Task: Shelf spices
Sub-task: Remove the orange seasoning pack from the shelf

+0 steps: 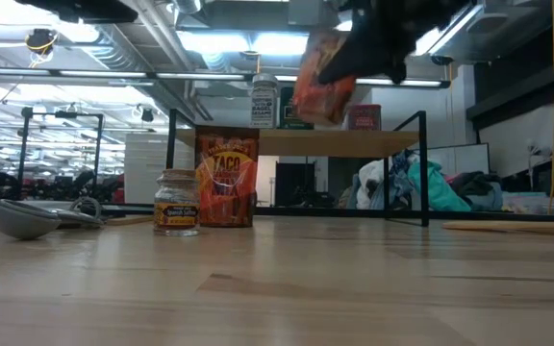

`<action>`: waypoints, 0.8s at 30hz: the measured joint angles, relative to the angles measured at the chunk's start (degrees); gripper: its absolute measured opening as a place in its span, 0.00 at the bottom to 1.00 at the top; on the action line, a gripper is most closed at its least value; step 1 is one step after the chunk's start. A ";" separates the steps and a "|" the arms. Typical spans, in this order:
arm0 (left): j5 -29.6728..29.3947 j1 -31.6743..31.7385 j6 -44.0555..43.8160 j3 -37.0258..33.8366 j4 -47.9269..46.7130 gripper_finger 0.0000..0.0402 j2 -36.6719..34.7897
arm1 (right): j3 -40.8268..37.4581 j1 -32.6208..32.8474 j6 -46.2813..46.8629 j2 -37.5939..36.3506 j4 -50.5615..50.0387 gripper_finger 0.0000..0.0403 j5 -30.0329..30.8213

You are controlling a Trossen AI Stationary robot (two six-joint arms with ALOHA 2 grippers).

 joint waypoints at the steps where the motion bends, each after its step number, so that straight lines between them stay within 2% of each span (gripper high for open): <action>1: 0.00 0.00 -0.04 0.00 0.06 0.48 -0.34 | -2.10 0.00 0.24 0.03 3.48 0.05 -1.04; 5: 0.44 0.00 -0.29 -0.02 -0.09 0.48 -0.63 | -9.42 0.00 0.47 0.46 16.66 0.05 -3.77; 9: 0.44 0.00 -0.40 -0.02 -0.04 0.48 -0.28 | -13.38 -0.15 -0.03 4.24 25.00 0.05 -4.78; 17: 0.44 0.00 -0.46 -0.02 -0.10 0.48 0.07 | -13.54 -0.23 -6.50 15.81 38.02 0.05 -6.54; 24: 0.44 0.00 -0.44 -0.02 -0.17 0.48 0.07 | -13.34 -2.47 -10.22 18.70 40.72 0.05 -9.55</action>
